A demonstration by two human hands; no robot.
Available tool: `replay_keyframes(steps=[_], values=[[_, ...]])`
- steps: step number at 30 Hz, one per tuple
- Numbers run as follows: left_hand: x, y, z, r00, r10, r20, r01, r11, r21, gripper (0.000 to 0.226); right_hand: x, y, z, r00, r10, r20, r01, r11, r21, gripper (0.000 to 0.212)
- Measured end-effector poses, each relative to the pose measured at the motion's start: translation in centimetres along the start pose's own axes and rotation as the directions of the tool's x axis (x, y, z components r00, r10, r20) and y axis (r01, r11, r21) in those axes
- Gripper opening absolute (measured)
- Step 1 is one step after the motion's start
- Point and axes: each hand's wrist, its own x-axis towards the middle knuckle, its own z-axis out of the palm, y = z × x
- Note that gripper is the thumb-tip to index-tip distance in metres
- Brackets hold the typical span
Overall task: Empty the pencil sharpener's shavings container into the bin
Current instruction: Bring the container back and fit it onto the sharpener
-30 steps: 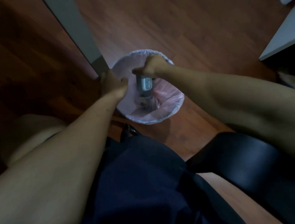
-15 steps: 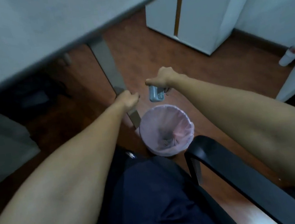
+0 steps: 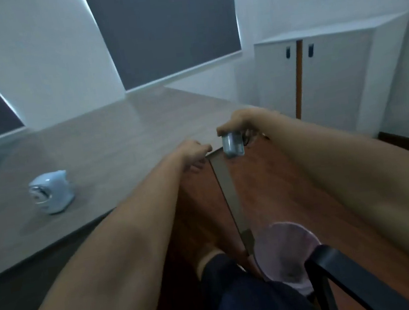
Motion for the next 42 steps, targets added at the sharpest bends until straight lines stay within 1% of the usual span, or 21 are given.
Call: replay_keyframes(steps=[3,6,9,11,12,14,17,19,21,22,25,28,30,33,36,37,39,40,42], values=[[-2.3,-0.2,-5.1,1.000,0.012,-0.028,-0.013,1.000,-0.021,0.042,-0.1,-4.5,-0.1,0.997,-0.072,-0.036,0.072,0.997,0.000,0.061],[-4.1,-1.9,-10.0,0.993,-0.007,-0.116,0.004,1.000,-0.025,0.041,-0.3,-8.9,0.7,0.979,-0.181,-0.098,0.184,0.983,0.022,0.054],[-5.5,-5.0,-14.4,0.965,-0.040,-0.259,0.035,0.999,-0.024,0.039,-0.2,-13.1,2.6,0.958,-0.268,-0.097,0.276,0.958,0.076,0.050],[-6.4,-7.3,-16.9,0.922,-0.058,-0.383,0.057,0.998,-0.014,0.036,0.0,-15.5,4.3,0.937,-0.335,-0.101,0.346,0.931,0.117,0.047],[-7.0,-8.7,-18.1,0.889,-0.064,-0.453,0.066,0.998,-0.012,0.034,0.1,-16.9,5.3,0.926,-0.365,-0.098,0.375,0.918,0.130,0.047],[-8.0,-10.9,-19.9,0.807,-0.066,-0.587,0.080,0.997,-0.001,0.033,0.3,-18.9,7.3,0.905,-0.415,-0.094,0.425,0.892,0.155,0.055],[-9.4,-14.1,-21.6,0.673,-0.091,-0.734,0.142,0.990,0.008,0.047,0.6,-21.2,10.5,0.868,-0.493,-0.059,0.495,0.851,0.177,0.062],[-9.7,-16.3,-22.0,0.612,-0.113,-0.783,0.179,0.984,-0.002,0.060,0.9,-22.3,12.8,0.841,-0.539,-0.056,0.538,0.819,0.197,0.060],[-9.7,-18.7,-22.0,0.573,-0.150,-0.806,0.231,0.973,-0.017,0.073,1.3,-22.8,15.0,0.830,-0.552,-0.075,0.550,0.792,0.263,0.059],[-9.7,-19.9,-21.9,0.562,-0.178,-0.808,0.254,0.967,-0.037,0.080,1.5,-23.0,16.1,0.827,-0.555,-0.086,0.554,0.779,0.293,0.059],[-9.2,-23.2,-21.3,0.564,-0.270,-0.780,0.273,0.953,-0.133,0.093,2.8,-23.6,18.8,0.810,-0.573,-0.127,0.580,0.750,0.319,0.059],[-8.4,-25.2,-20.4,0.565,-0.315,-0.763,0.209,0.949,-0.238,0.092,4.3,-23.9,20.7,0.833,-0.538,-0.130,0.532,0.714,0.455,0.065],[-7.9,-25.8,-20.0,0.542,-0.335,-0.771,0.178,0.942,-0.284,0.084,5.2,-24.0,21.6,0.857,-0.503,-0.112,0.477,0.692,0.541,0.067],[-7.1,-26.0,-19.7,0.487,-0.327,-0.810,0.162,0.945,-0.284,0.065,6.2,-24.2,22.2,0.886,-0.457,-0.072,0.387,0.646,0.658,0.055],[-6.2,-26.6,-20.2,0.457,-0.385,-0.802,0.113,0.919,-0.377,0.050,7.2,-24.5,22.5,0.902,-0.431,-0.014,0.295,0.593,0.749,0.045],[-6.0,-26.7,-20.5,0.456,-0.422,-0.784,0.090,0.898,-0.431,0.048,7.5,-24.7,22.6,0.908,-0.419,0.008,0.259,0.575,0.776,0.045],[-5.7,-27.2,-21.2,0.473,-0.484,-0.736,0.012,0.839,-0.544,0.054,8.0,-25.1,22.6,0.918,-0.393,0.058,0.174,0.529,0.831,0.047],[-5.4,-27.3,-21.4,0.493,-0.505,-0.708,-0.036,0.801,-0.597,0.055,8.0,-25.3,22.5,0.918,-0.388,0.084,0.134,0.502,0.854,0.047],[-5.2,-27.0,-21.6,0.546,-0.501,-0.672,-0.126,0.743,-0.657,0.048,8.1,-25.8,22.3,0.908,-0.401,0.125,0.086,0.468,0.879,0.048]])
